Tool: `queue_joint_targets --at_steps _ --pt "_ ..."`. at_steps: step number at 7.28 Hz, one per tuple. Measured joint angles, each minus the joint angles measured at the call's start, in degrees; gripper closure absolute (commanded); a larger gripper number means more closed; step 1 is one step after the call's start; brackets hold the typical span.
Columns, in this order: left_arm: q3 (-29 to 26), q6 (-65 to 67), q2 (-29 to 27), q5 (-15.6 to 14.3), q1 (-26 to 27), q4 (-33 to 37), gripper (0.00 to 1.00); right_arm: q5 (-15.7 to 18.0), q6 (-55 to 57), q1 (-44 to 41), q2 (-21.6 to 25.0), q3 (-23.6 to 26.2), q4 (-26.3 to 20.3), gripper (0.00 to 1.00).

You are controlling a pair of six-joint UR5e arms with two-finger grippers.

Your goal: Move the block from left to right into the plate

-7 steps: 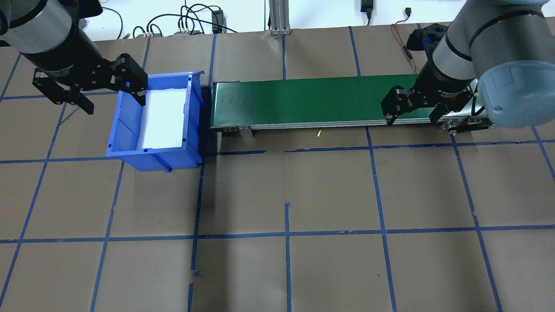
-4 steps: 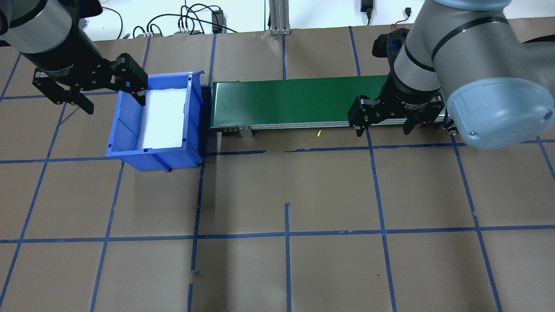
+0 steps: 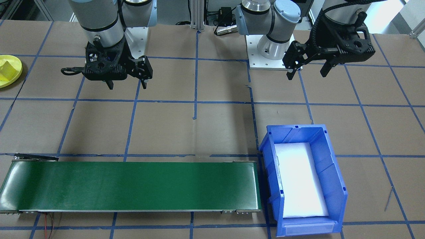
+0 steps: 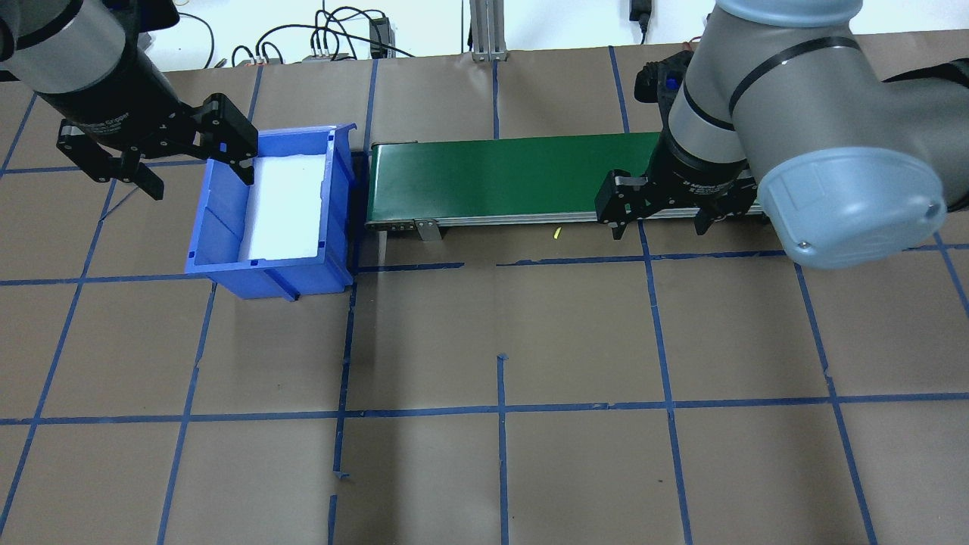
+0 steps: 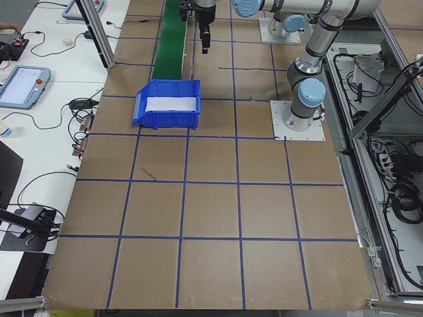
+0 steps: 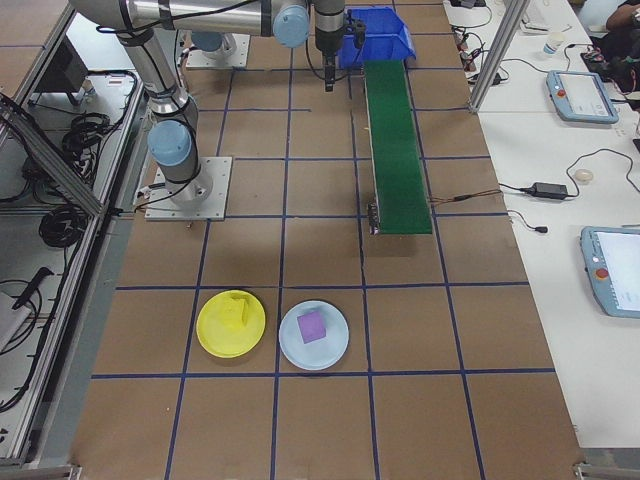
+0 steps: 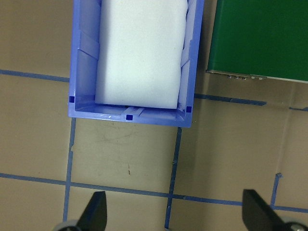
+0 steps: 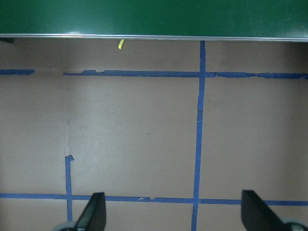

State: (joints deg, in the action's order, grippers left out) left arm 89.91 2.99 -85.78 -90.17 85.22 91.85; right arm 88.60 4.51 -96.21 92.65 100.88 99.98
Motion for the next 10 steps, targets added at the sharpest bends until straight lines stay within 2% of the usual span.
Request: queue_joint_targets --at_steps 10 --pt "0.0 0.0 0.0 0.0 0.02 0.0 0.0 -0.11 3.52 -0.21 -0.9 -2.23 0.82 0.0"
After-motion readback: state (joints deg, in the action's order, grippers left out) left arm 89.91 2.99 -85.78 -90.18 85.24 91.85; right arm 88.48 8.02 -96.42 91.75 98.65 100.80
